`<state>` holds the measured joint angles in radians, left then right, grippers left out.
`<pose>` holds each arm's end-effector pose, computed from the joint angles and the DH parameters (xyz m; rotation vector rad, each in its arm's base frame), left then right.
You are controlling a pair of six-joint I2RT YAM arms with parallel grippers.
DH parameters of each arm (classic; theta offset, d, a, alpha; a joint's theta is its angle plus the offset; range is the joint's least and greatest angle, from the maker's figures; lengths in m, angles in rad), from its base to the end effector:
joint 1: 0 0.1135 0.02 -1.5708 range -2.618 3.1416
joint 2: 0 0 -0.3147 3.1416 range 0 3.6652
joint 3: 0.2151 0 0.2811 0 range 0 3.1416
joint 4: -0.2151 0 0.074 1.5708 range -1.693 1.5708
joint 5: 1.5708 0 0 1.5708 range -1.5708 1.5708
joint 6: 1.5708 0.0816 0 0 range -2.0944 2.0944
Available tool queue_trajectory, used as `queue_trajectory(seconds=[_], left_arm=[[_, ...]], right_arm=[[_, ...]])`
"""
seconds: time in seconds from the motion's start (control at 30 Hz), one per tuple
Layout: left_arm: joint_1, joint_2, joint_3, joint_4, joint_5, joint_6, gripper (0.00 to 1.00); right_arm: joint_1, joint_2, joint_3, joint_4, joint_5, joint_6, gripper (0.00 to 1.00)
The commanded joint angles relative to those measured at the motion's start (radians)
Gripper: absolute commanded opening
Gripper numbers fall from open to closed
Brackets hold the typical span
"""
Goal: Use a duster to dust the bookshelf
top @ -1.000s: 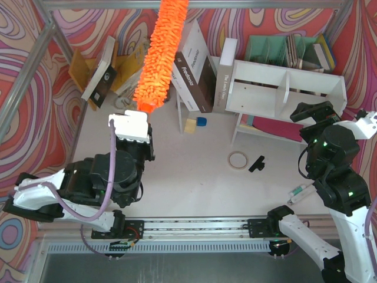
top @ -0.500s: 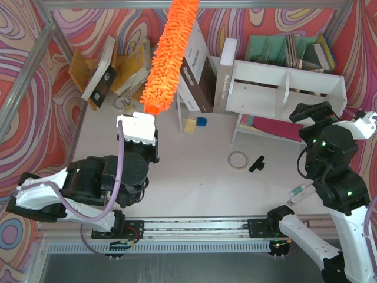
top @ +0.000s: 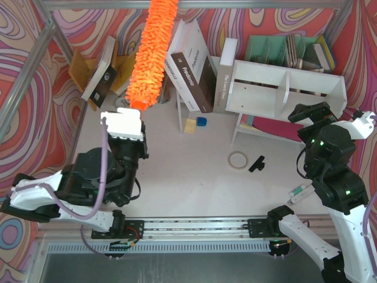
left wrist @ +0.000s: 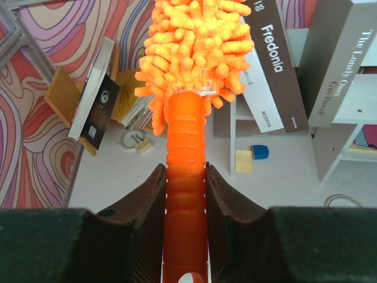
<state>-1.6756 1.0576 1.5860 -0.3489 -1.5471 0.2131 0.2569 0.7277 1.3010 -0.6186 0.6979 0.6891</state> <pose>0.0657 -0.1549 0.5915 0.1266 1.5619 -0.0743 0.1290 -0.0203 0.5160 0.8416 1.3703 0.1693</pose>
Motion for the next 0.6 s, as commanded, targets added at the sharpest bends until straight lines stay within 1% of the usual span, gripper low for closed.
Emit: queue_trajectory(seconds=[0.0,0.03,0.13,0.2,0.23,0.33,0.43,0.57], left_arm=[[-0.021,0.071,0.031,0.052,-0.023,0.040,0.00],[-0.026,0.090,0.055,0.014,-0.007,0.001,0.00],[-0.025,0.152,0.148,-0.196,0.064,-0.179,0.00],[-0.026,0.196,0.212,-0.297,0.107,-0.256,0.00],[-0.026,0.213,0.236,-0.320,0.111,-0.273,0.00],[-0.026,0.226,0.238,-0.319,0.103,-0.267,0.00],[-0.026,0.198,0.215,-0.311,0.095,-0.271,0.00],[-0.026,0.150,0.187,-0.323,0.021,-0.267,0.00]], right_arm=[[0.003,-0.008,-0.002,0.003,0.005,0.010,0.99],[0.004,-0.007,-0.002,0.001,0.006,0.011,0.99],[0.004,-0.008,-0.004,0.001,0.006,0.013,0.99],[0.004,-0.011,-0.006,0.002,0.006,0.012,0.99],[0.003,-0.011,-0.006,0.001,0.007,0.012,0.99],[0.004,-0.013,-0.008,-0.001,0.008,0.011,0.99],[0.003,-0.014,-0.009,-0.001,0.008,0.010,0.99],[0.004,-0.013,-0.008,0.000,0.008,0.008,0.99]])
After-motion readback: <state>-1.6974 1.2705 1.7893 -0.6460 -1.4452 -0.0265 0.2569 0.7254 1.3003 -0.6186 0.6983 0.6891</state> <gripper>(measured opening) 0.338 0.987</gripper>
